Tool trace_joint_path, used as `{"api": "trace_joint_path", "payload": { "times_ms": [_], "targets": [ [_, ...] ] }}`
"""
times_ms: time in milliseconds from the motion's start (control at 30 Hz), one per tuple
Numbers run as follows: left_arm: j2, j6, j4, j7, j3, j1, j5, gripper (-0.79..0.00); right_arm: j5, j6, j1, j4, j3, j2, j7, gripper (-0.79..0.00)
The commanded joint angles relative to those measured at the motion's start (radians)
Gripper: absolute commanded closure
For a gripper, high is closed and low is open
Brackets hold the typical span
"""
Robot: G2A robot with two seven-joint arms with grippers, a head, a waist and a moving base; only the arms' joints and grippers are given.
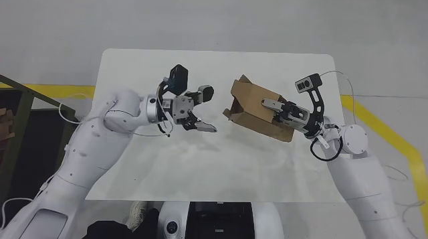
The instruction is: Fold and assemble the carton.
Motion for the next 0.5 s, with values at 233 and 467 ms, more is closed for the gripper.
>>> {"api": "trace_joint_path", "payload": {
  "times_ms": [233, 467],
  "targets": [
    [0.052, 0.0, 0.102, 0.584, 0.172, -0.069, 0.459, -0.785, 0.0, 0.0, 0.0, 0.0, 0.0, 0.0, 0.0, 0.0],
    [0.105, 0.0, 0.199, 0.964, 0.316, -0.169, 0.796, -0.785, 0.0, 0.0, 0.0, 0.0, 0.0, 0.0, 0.0, 0.0]
  ]
}}
